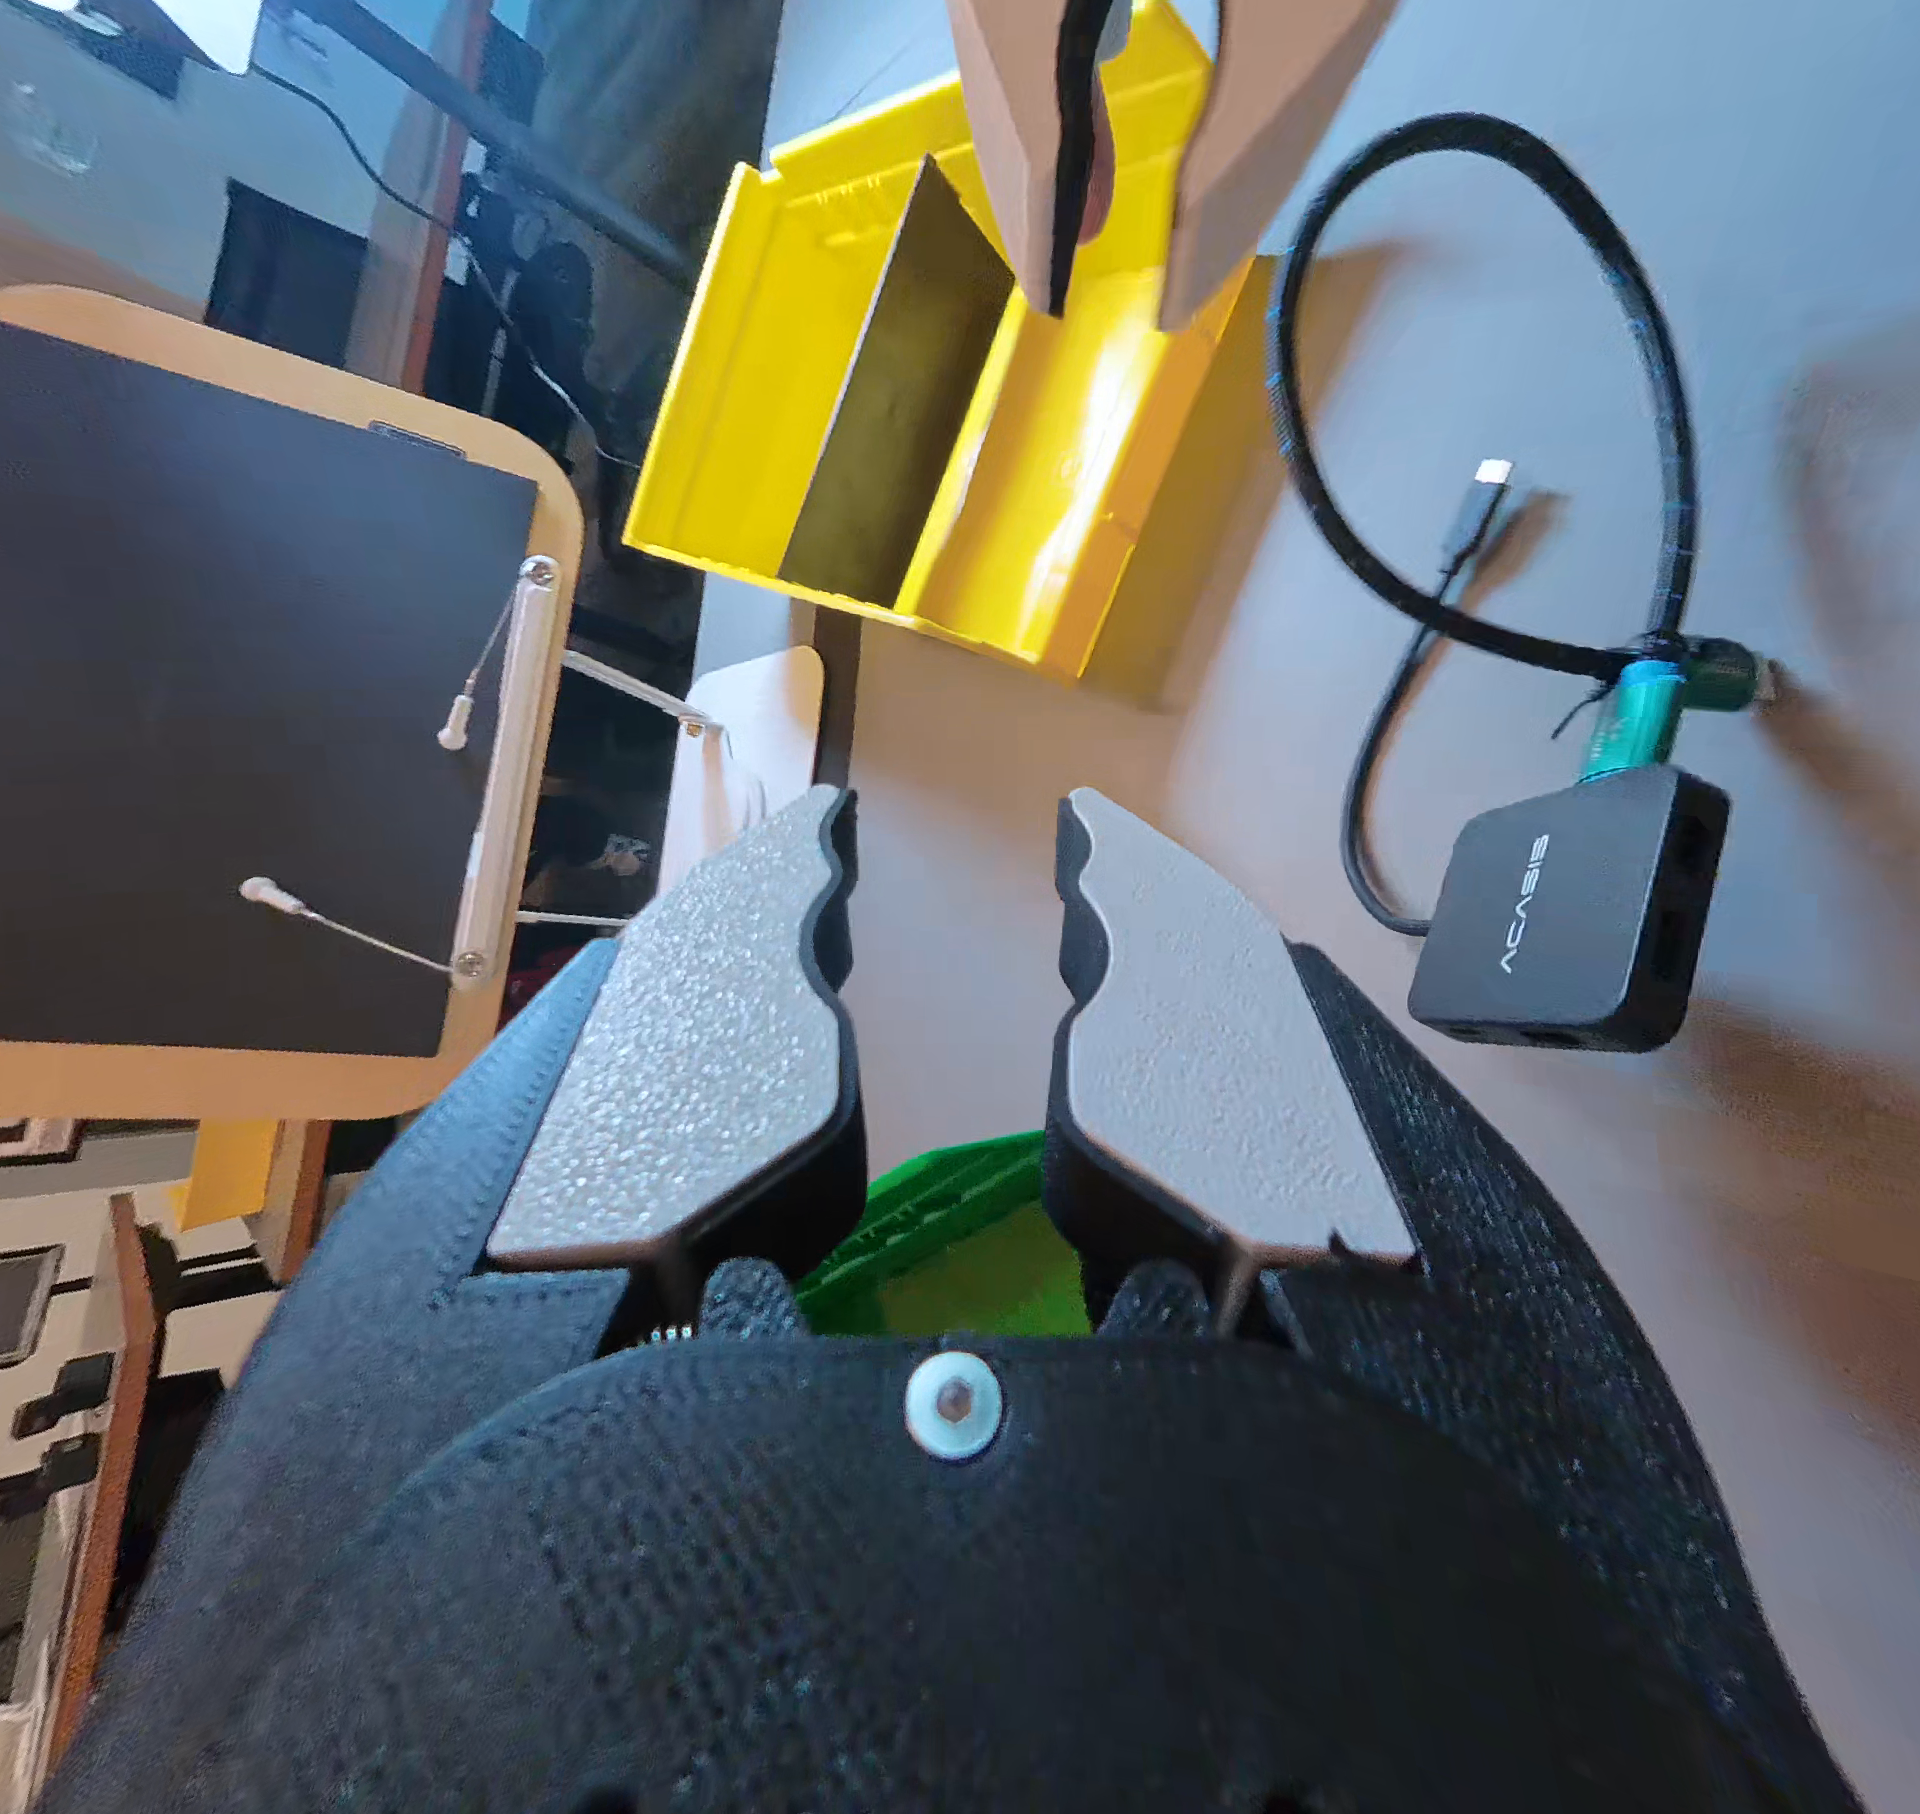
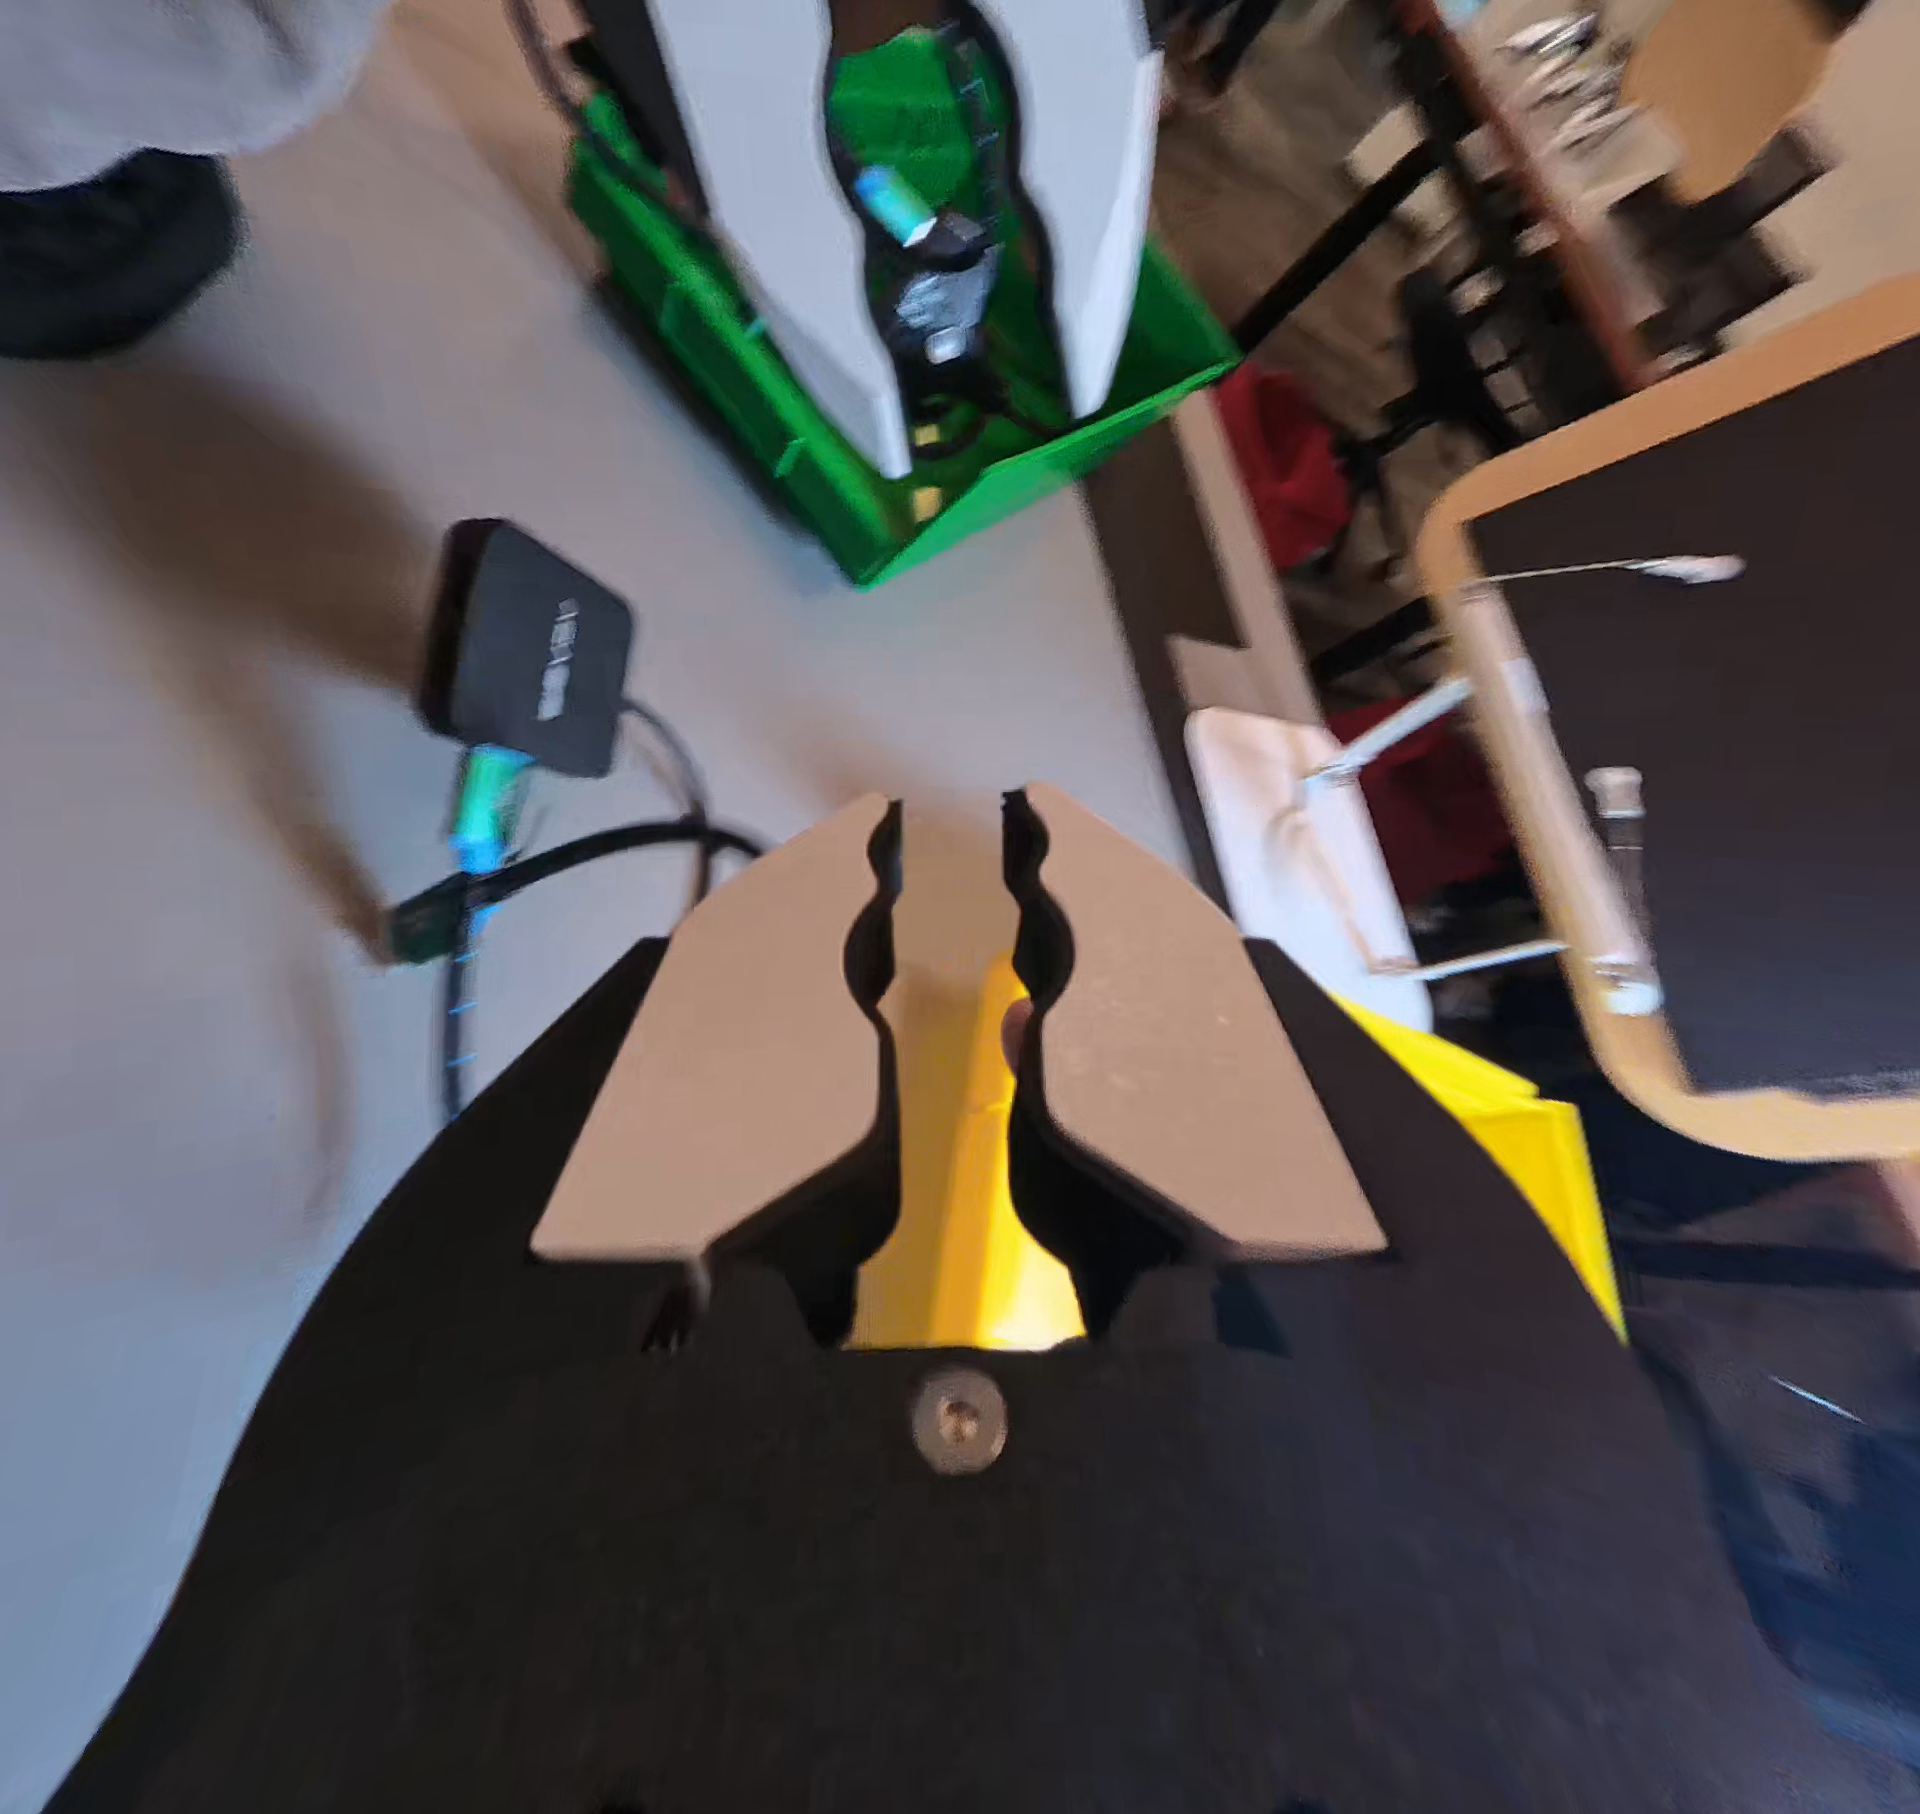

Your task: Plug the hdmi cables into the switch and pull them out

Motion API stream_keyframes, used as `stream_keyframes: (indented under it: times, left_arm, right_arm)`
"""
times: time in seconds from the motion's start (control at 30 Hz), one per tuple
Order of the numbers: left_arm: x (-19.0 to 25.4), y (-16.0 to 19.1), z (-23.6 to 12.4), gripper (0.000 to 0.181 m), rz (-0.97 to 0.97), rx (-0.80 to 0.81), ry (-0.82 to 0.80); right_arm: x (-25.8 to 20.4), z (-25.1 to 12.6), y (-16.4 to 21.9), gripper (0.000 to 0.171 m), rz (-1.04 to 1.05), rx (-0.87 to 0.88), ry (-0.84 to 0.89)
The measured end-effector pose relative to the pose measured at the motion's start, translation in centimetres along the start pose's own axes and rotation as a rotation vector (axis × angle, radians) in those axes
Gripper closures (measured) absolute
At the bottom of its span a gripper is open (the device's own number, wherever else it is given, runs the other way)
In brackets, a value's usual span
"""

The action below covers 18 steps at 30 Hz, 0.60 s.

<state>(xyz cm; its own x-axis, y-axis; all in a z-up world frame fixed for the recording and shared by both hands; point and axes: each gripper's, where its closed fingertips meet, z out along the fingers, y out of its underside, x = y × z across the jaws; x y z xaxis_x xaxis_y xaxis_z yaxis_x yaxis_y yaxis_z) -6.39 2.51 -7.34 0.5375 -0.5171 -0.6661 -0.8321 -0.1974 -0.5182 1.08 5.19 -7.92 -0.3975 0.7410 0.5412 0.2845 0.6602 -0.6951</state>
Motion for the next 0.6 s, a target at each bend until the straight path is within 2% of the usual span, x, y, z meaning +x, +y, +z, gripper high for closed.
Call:
stream_keyframes:
  times: [0.03, 0.13, 0.23, 0.33, 0.43, 0.47, 0.5, 0.53, 0.6]
  left_arm:
    - [0.4, 0.2, -0.1, 0.145, -0.003, -0.006, 0.029]
    - [1.6, 1.0, 0.0, 0.145, -0.007, -0.043, 0.098]
    - [3.9, 2.1, -0.4, 0.143, -0.031, -0.099, 0.234]
    - [6.4, 3.9, -1.0, 0.142, -0.051, -0.181, 0.377]
    - [6.5, 4.4, -1.0, 0.142, -0.072, -0.204, 0.393]
    - [6.5, 4.3, -1.0, 0.142, -0.073, -0.192, 0.393]
    - [6.6, 4.0, -1.1, 0.142, -0.074, -0.179, 0.402]
    - [6.7, 3.8, -1.3, 0.142, -0.072, -0.166, 0.41]
    - [6.9, 3.2, -1.8, 0.141, -0.066, -0.13, 0.425]
  right_arm:
    - [-1.5, 0.5, 0.2, 0.149, 0.021, -0.035, -0.081]
    - [-6.5, 2.6, 0.7, 0.127, 0.001, -0.156, -0.29]
    - [-7.5, 3.8, -0.4, 0.122, -0.104, -0.188, -0.239]
    - [-6.9, 2.7, -1.8, 0.122, -0.111, -0.175, -0.182]
    - [-7.0, 1.3, 0.3, 0.133, -0.101, -0.27, -0.227]
    - [-7.1, 1.2, 0.8, 0.145, -0.111, -0.268, -0.244]
    - [-6.9, 1.2, 0.8, 0.166, -0.123, -0.245, -0.24]
    - [-6.5, 1.1, 0.5, 0.171, -0.129, -0.214, -0.23]
    - [-5.3, 0.6, -0.8, 0.171, -0.129, -0.145, -0.183]
